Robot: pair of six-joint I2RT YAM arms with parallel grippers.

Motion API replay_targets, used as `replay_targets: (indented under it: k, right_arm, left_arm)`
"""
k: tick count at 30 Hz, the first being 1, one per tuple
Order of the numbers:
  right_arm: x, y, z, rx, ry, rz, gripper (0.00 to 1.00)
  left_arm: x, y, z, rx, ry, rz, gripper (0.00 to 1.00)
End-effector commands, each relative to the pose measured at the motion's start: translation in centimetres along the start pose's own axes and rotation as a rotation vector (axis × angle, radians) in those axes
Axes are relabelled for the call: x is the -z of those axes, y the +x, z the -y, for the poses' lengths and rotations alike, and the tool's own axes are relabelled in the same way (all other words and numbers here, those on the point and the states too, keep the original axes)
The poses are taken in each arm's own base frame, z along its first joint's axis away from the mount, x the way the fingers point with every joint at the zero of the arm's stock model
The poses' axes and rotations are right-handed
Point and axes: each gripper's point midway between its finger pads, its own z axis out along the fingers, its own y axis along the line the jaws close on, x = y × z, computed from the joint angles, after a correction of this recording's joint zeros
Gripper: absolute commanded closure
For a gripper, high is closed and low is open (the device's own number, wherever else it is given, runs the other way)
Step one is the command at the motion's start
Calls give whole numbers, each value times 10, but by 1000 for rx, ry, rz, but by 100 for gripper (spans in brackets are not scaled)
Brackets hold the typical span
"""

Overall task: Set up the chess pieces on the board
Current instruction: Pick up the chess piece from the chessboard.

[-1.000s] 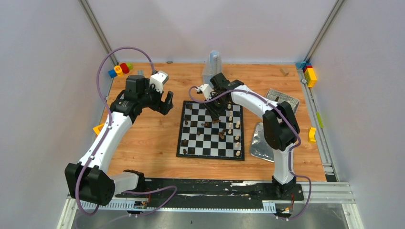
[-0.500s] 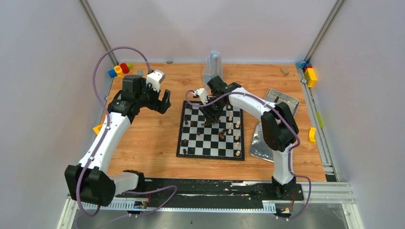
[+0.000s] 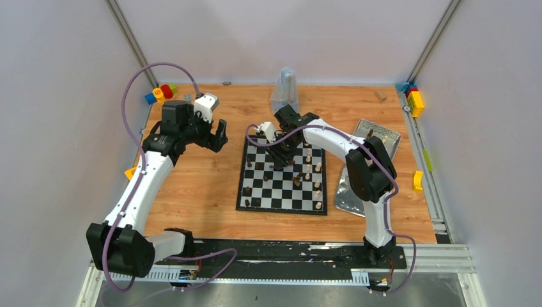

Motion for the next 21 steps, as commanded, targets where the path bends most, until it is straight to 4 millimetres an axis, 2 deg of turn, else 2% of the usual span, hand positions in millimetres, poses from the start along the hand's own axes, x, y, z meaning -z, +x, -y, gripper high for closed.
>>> replay_targets:
  k: [1, 9, 16, 21]
  right_arm:
    - [-6, -6, 2, 30, -6, 11, 69]
    - [-7, -8, 4, 33, -3, 12, 73]
    - [-3, -13, 5, 40, 7, 23, 67]
    - [-2, -16, 7, 45, 12, 29, 66]
  left_arm:
    - [8, -17, 1, -4, 0, 64, 0]
    - [8, -16, 1, -3, 7, 63, 0]
    - [7, -16, 2, -3, 12, 64, 0]
    - [7, -15, 2, -3, 13, 64, 0]
